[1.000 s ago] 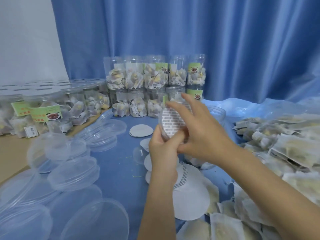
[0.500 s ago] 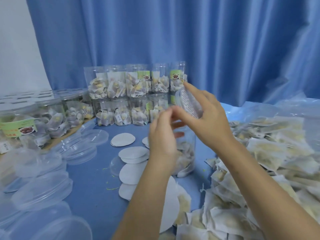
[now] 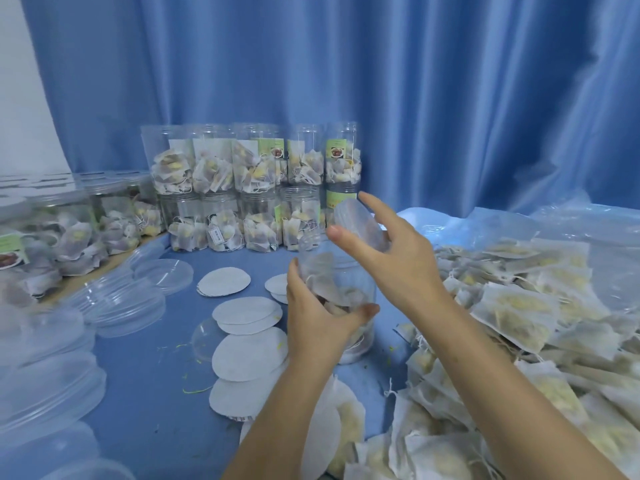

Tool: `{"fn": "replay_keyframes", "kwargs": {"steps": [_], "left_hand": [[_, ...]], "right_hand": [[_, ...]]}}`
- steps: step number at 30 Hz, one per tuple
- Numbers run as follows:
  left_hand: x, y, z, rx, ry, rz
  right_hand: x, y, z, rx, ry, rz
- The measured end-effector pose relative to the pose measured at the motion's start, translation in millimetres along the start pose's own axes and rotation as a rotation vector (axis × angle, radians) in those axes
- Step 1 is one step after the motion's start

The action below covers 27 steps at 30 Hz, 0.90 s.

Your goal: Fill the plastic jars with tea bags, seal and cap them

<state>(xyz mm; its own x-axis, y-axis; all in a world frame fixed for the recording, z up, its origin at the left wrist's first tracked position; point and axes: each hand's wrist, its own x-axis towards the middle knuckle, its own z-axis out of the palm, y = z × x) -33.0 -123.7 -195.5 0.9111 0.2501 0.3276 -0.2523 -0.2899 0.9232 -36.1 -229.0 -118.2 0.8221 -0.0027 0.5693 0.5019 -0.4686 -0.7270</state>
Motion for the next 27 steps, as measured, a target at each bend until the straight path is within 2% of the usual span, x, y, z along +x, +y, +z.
{"fn": "replay_keyframes", "kwargs": {"steps": [5, 8, 10, 13, 18, 24, 27], "left_hand": [[-5, -2, -6, -0.001, 0.085, 0.169], [-8, -2, -10, 0.046, 0.098, 0.266], [-10, -3, -12, 0.051, 0.116, 0.295], [-10, -5, -15, 0.053, 0.118, 0.309], [-8, -6, -24, 0.065, 0.025, 0.334], [-2, -4, -33, 0.082, -0.173, 0.274], [-1, -1, -34, 0.106, -0.213, 0.273]], "right_hand": [[-1, -2, 1, -0.063, -0.045, -0.104], [-3, -3, -1, -0.200, -0.112, -0.216], [-6, -5, -2, -0.291, -0.176, -0.242], [-6, -7, -7, -0.294, -0.270, -0.259], [-2, -16, -23, -0.207, -0.421, -0.257], [2, -23, -43, -0.291, -0.657, -0.235], [2, -26, -49, -0.378, -0.698, -0.204]]}}
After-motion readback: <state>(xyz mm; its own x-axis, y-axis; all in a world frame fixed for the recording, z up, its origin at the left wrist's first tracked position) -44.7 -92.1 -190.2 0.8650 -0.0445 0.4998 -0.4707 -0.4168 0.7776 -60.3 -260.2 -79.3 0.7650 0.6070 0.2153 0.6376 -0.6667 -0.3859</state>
